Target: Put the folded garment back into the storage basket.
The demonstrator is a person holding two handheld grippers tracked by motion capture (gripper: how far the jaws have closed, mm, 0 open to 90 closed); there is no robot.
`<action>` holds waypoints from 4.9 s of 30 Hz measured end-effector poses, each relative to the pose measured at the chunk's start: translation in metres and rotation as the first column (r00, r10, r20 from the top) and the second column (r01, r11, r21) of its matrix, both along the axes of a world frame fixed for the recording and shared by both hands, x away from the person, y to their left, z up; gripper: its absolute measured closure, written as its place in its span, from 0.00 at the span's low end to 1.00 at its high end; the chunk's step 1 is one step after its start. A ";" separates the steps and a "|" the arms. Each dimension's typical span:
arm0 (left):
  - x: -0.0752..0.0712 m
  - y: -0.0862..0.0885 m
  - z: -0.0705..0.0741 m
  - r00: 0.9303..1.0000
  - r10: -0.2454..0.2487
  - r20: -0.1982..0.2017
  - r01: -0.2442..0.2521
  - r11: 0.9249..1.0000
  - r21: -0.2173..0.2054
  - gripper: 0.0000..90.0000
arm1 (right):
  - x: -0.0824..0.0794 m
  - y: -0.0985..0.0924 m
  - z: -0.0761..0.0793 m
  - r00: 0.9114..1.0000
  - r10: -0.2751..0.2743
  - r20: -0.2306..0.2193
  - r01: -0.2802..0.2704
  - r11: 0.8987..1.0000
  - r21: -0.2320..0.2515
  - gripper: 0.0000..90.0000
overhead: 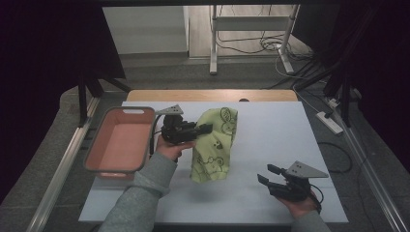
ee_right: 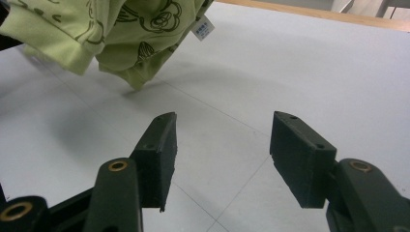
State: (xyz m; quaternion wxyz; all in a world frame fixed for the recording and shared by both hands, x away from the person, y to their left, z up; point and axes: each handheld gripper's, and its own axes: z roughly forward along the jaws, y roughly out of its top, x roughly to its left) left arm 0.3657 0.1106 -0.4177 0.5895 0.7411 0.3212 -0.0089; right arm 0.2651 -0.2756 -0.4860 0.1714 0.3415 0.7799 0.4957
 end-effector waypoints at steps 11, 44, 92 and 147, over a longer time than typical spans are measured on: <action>-0.001 0.002 0.009 1.000 0.003 0.011 -0.003 1.000 -0.016 0.77 | 0.002 -0.002 0.000 1.000 -0.007 -0.001 0.007 1.000 0.000 0.48; -0.008 0.082 0.059 0.991 0.120 0.052 -0.116 0.991 -0.063 0.77 | 0.008 -0.006 -0.003 1.000 -0.030 -0.009 0.030 0.999 -0.013 0.46; -0.024 0.212 0.052 0.946 0.324 0.029 -0.320 0.942 -0.099 0.77 | 0.012 -0.005 -0.007 0.999 -0.035 -0.020 0.034 0.999 -0.024 0.46; 0.006 0.231 -0.028 0.946 0.297 -0.126 -0.297 0.955 0.022 0.77 | 0.011 -0.002 -0.007 1.000 -0.021 -0.018 0.021 0.999 -0.031 0.45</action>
